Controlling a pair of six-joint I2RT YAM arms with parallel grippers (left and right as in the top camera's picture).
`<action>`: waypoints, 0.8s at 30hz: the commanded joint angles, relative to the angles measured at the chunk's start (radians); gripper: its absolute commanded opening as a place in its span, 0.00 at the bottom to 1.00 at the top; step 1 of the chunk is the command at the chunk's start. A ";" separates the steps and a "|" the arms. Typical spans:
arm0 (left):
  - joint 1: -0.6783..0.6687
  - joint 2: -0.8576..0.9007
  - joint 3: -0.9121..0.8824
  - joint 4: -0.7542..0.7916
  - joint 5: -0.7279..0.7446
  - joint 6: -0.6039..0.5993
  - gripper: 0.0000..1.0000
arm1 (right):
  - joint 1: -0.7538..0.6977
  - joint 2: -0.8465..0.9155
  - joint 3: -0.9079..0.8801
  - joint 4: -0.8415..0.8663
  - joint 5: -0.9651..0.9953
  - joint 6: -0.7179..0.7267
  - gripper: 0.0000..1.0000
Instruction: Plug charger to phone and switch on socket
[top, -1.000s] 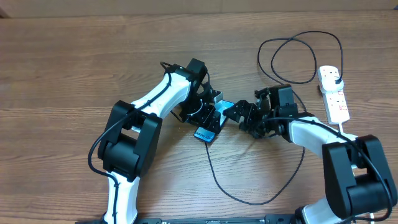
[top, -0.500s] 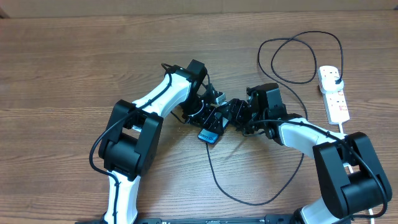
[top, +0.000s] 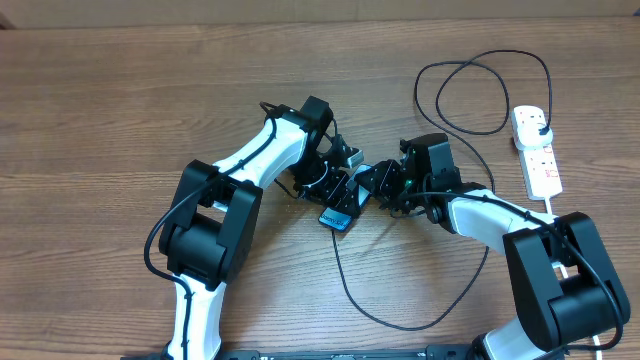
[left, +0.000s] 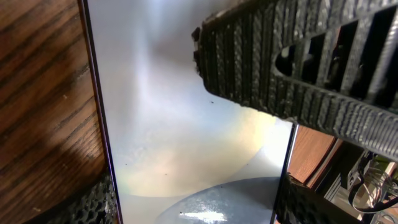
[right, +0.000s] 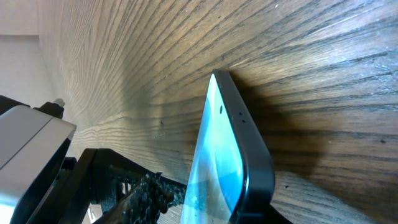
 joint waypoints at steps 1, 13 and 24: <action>-0.010 0.036 -0.023 0.008 0.015 0.022 0.75 | 0.010 0.007 0.002 0.006 0.005 0.002 0.36; -0.010 0.036 -0.023 0.035 0.015 0.022 0.81 | 0.011 0.007 0.002 -0.009 -0.030 0.000 0.23; -0.010 0.036 -0.023 0.053 0.014 0.018 0.90 | 0.011 0.007 0.002 -0.025 -0.028 0.000 0.20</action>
